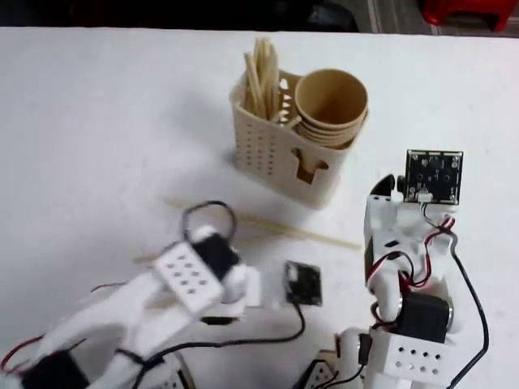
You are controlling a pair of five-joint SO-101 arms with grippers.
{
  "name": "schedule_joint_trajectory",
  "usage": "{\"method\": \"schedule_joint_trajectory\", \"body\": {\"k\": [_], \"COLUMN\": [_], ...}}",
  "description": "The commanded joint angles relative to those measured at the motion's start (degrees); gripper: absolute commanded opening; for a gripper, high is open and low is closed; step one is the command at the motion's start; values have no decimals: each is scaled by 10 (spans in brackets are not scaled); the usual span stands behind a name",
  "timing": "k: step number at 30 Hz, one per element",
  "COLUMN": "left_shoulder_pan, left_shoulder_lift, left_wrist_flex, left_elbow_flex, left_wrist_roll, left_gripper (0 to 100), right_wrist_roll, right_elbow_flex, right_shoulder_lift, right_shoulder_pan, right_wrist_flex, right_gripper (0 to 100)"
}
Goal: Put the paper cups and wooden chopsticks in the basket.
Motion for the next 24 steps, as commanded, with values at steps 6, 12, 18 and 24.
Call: {"method": "schedule_joint_trajectory", "body": {"k": [6, 12, 18, 24], "left_shoulder_pan": [-186, -241, -237, -232], "left_shoulder_lift": [-164, -165, -165, -164], "left_wrist_flex": [100, 74, -88, -374], "left_elbow_flex": [-167, -341, -428, -404], "left_wrist_roll": [-66, -48, 83, 214], "left_gripper": [23, 23, 23, 23], "right_wrist_roll": [6, 6, 6, 4], "right_elbow_flex": [-3, -3, 8, 10], "right_shoulder_lift": [-7, -7, -10, -7], "right_shoulder_pan": [5, 5, 3, 2], "right_wrist_flex": [1, 1, -2, -1], "right_gripper": [43, 43, 43, 43]}}
